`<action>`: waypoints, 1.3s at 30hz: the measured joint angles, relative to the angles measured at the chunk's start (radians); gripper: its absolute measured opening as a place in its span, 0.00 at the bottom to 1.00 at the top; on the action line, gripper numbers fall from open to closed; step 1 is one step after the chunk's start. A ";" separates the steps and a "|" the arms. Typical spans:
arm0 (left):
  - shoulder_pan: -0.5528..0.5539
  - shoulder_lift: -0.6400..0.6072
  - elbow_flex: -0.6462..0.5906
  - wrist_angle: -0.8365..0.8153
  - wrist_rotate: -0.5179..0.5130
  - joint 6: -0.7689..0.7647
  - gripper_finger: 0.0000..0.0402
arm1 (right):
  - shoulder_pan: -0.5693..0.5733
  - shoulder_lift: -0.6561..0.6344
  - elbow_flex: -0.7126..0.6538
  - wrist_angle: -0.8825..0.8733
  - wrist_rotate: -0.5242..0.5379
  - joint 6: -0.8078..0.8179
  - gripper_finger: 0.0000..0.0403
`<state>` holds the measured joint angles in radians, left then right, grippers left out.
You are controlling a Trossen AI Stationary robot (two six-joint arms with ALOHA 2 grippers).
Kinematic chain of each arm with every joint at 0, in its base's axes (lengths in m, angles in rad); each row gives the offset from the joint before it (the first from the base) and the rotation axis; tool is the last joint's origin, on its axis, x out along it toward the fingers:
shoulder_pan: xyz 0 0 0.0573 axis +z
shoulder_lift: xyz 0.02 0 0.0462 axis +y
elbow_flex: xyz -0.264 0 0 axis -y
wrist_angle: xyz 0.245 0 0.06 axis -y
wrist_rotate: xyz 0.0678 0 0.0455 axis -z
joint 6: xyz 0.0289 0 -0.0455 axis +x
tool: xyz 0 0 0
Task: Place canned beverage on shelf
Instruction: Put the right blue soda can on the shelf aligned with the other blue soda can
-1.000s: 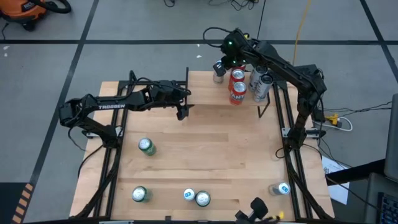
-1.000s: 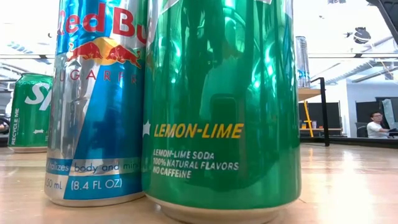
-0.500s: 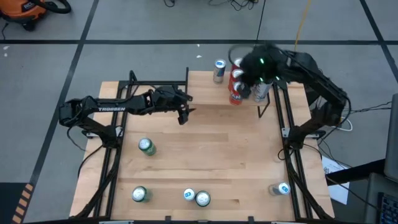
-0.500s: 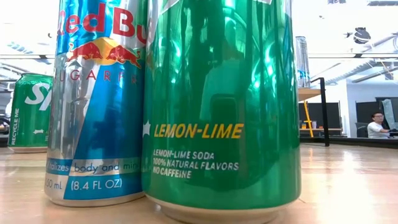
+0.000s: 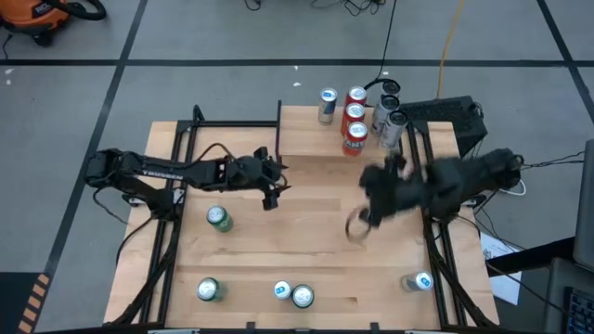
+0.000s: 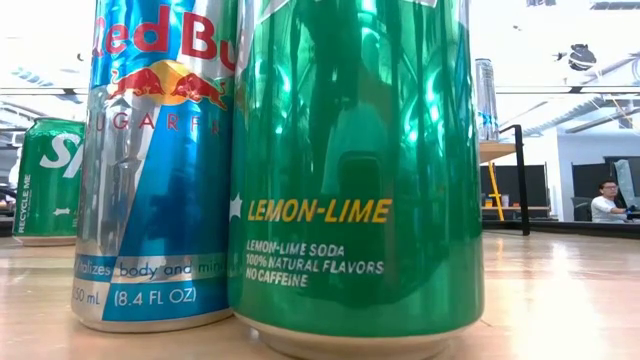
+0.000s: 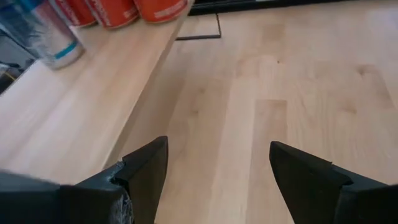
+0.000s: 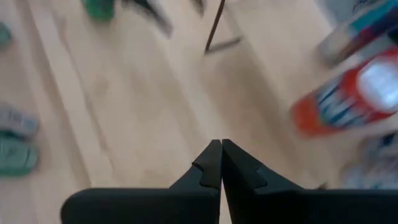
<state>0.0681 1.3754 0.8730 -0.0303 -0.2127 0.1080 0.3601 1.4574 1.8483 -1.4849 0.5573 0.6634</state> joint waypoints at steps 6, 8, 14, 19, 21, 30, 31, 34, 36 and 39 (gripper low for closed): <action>-0.065 -0.091 -0.118 0.023 -0.113 -0.087 0.69 | 0.177 -0.003 -0.262 0.034 0.001 0.310 0.01; -0.084 -0.112 -0.149 0.027 -0.141 -0.111 0.69 | 0.212 -0.003 -0.317 0.070 -0.061 0.379 0.05; -0.131 -0.111 -0.177 0.039 -0.137 -0.155 0.69 | 0.271 -0.004 -0.350 0.143 -0.315 0.466 0.27; -0.164 -0.055 -0.178 0.125 -0.133 -0.151 0.69 | 0.315 -0.003 -0.350 0.072 -0.542 0.709 0.49; -0.172 -0.039 -0.178 0.136 -0.132 -0.147 0.69 | 0.349 -0.003 -0.350 0.021 -0.619 0.850 0.55; -0.182 0.013 -0.179 0.164 -0.133 -0.125 0.69 | 0.539 0.020 -0.350 0.045 -0.615 1.150 0.68; -0.182 0.016 -0.179 0.176 -0.133 -0.114 0.69 | 0.559 0.029 -0.350 0.044 -0.626 1.158 0.70; -0.181 0.019 -0.179 0.215 -0.132 -0.094 0.69 | 0.603 0.050 -0.350 0.033 -0.661 1.197 0.76; -0.180 0.019 -0.179 0.240 -0.132 -0.093 0.69 | 0.620 0.060 -0.350 0.020 -0.663 1.232 0.80; -0.180 0.019 -0.179 0.249 -0.132 -0.092 0.69 | 0.637 0.069 -0.350 0.002 -0.650 1.268 0.86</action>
<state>-0.1120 1.3941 0.6945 0.2192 -0.3450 0.0156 0.9974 1.5261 1.4982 -1.4831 -0.0930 1.9318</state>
